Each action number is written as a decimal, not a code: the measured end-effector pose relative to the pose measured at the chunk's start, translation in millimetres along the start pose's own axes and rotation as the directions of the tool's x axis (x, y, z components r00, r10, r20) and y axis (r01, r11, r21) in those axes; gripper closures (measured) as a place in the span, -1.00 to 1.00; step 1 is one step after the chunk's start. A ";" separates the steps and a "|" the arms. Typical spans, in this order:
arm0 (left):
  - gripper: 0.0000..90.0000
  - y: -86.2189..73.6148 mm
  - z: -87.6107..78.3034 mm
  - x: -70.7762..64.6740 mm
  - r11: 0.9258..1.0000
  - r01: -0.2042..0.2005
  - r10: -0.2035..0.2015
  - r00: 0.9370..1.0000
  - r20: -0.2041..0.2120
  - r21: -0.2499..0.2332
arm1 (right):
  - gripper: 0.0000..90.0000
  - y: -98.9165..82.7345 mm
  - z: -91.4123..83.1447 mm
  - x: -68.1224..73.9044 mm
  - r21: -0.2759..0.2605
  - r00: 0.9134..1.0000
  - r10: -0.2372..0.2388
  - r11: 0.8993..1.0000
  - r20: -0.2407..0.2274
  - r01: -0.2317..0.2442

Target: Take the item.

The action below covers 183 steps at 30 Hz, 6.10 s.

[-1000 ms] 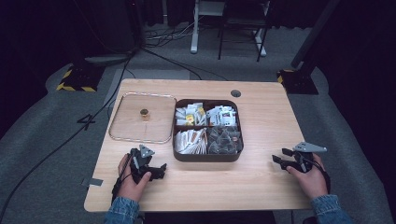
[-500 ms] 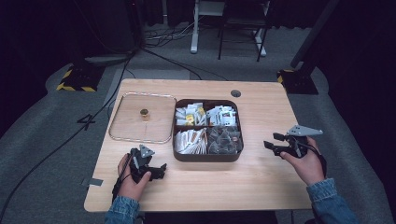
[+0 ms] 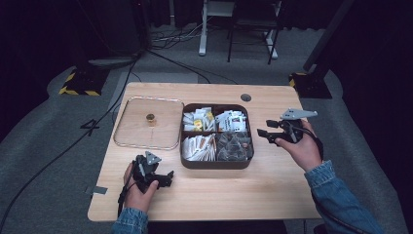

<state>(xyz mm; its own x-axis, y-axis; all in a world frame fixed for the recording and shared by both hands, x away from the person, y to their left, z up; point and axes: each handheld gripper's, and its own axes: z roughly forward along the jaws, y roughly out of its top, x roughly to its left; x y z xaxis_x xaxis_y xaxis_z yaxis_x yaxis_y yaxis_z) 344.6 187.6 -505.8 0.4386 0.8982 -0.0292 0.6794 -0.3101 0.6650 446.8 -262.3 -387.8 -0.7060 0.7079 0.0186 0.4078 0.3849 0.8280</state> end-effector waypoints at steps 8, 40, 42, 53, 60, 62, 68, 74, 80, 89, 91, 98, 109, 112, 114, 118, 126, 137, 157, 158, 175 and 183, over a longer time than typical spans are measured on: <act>-1.00 0.0 0.0 -0.1 1.000 0.001 -0.001 1.000 0.000 0.000 | -0.04 26.6 29.8 -11.8 0.006 0.999 0.045 0.999 -0.011 -0.045; -1.00 2.0 1.3 0.9 1.000 -0.006 0.006 1.000 -0.004 0.002 | 0.07 52.9 122.1 -3.6 0.077 0.988 0.147 0.987 -0.039 -0.144; -1.00 2.0 1.3 0.9 1.000 -0.006 0.006 1.000 -0.003 0.002 | 0.08 52.7 124.6 -1.4 0.085 0.988 0.151 0.985 -0.044 -0.147; -1.00 2.0 1.3 0.9 1.000 -0.006 0.006 1.000 -0.003 0.002 | 0.16 48.3 138.5 8.5 0.137 0.982 0.180 0.976 -0.058 -0.171; -1.00 2.0 1.3 0.9 1.000 -0.006 0.006 1.000 -0.003 0.002 | 0.18 42.5 141.9 5.6 0.177 0.979 0.205 0.964 -0.009 -0.200; -1.00 2.0 1.3 0.9 1.000 -0.006 0.006 1.000 -0.003 0.002 | 0.20 42.3 141.4 6.7 0.180 0.977 0.211 0.962 -0.013 -0.205; -1.00 2.0 1.3 0.9 1.000 -0.006 0.006 1.000 -0.003 0.002 | 0.20 44.0 139.5 9.4 0.181 0.977 0.212 0.960 0.015 -0.212; -1.00 2.0 1.3 0.9 1.000 -0.006 0.006 1.000 -0.004 0.002 | 0.21 41.8 139.1 8.6 0.196 0.976 0.217 0.956 0.023 -0.218; -1.00 2.0 1.3 0.9 1.000 -0.006 0.006 1.000 -0.004 0.002 | 0.23 43.1 141.1 13.9 0.192 0.979 0.201 0.961 0.022 -0.201; -1.00 2.0 1.3 0.9 1.000 -0.006 0.006 1.000 -0.003 0.002 | 0.28 46.0 144.1 23.2 0.182 0.982 0.186 0.967 -0.023 -0.179; -1.00 2.0 1.3 0.9 1.000 -0.006 0.006 1.000 -0.003 0.002 | 0.30 44.9 147.6 25.7 0.188 0.986 0.167 0.969 -0.019 -0.161; -1.00 2.0 1.3 0.9 1.000 -0.006 0.006 1.000 -0.003 0.002 | 0.46 38.4 159.3 25.7 0.230 0.987 0.159 0.961 -0.004 -0.154; -1.00 2.3 1.4 1.0 1.000 -0.008 0.008 1.000 0.001 0.004 | 0.86 39.8 164.7 36.2 0.283 0.992 0.128 0.951 0.002 -0.124; -1.00 2.3 1.5 0.9 1.000 -0.008 0.008 1.000 0.000 0.003 | 0.94 42.4 162.5 36.9 0.281 0.992 0.126 0.952 0.005 -0.123; -1.00 2.4 1.7 0.6 1.000 -0.006 0.006 1.000 0.000 0.003 | 0.95 44.2 160.6 37.3 0.274 0.992 0.126 0.954 0.009 -0.124; -1.00 2.4 1.8 0.5 1.000 -0.004 0.004 1.000 0.001 0.001 | 0.95 48.9 154.5 35.7 0.251 0.991 0.134 0.959 0.015 -0.133; -1.00 2.4 1.7 0.6 1.000 -0.006 0.006 1.000 0.000 0.002 | 0.95 62.0 128.0 30.0 0.184 0.987 0.163 0.970 -0.018 -0.157; -1.00 2.4 1.7 0.6 1.000 -0.005 0.005 1.000 0.000 0.002 | 0.95 75.2 82.9 25.8 0.096 0.985 0.164 0.983 -0.058 -0.158; -1.00 2.4 1.7 0.6 1.000 -0.006 0.006 1.000 0.000 0.002 | 0.95 58.6 -9.4 10.9 -0.017 0.987 0.152 0.988 -0.052 -0.153; -1.00 2.4 1.7 0.6 1.000 -0.005 0.005 1.000 0.000 0.002 | 0.95 56.8 -14.6 8.9 -0.023 0.986 0.157 0.987 -0.050 -0.159; -1.00 2.4 1.8 0.6 1.000 -0.005 0.005 1.000 0.000 0.002 | 0.95 13.4 -66.0 -17.7 -0.038 0.978 0.207 0.978 0.032 -0.206; -1.00 2.4 1.7 0.6 1.000 -0.005 0.005 1.000 0.000 0.002 | 0.94 -17.2 -68.8 -31.9 -0.025 0.969 0.237 0.971 0.069 -0.236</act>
<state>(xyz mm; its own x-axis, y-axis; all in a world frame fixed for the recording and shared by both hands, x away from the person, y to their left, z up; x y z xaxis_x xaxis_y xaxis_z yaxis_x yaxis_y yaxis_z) 347.5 186.9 -505.5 0.4420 0.8967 -0.0254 0.6782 -0.3155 0.6637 422.4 -332.2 -364.0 -0.5476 0.8181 0.1757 0.5481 0.1920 0.8141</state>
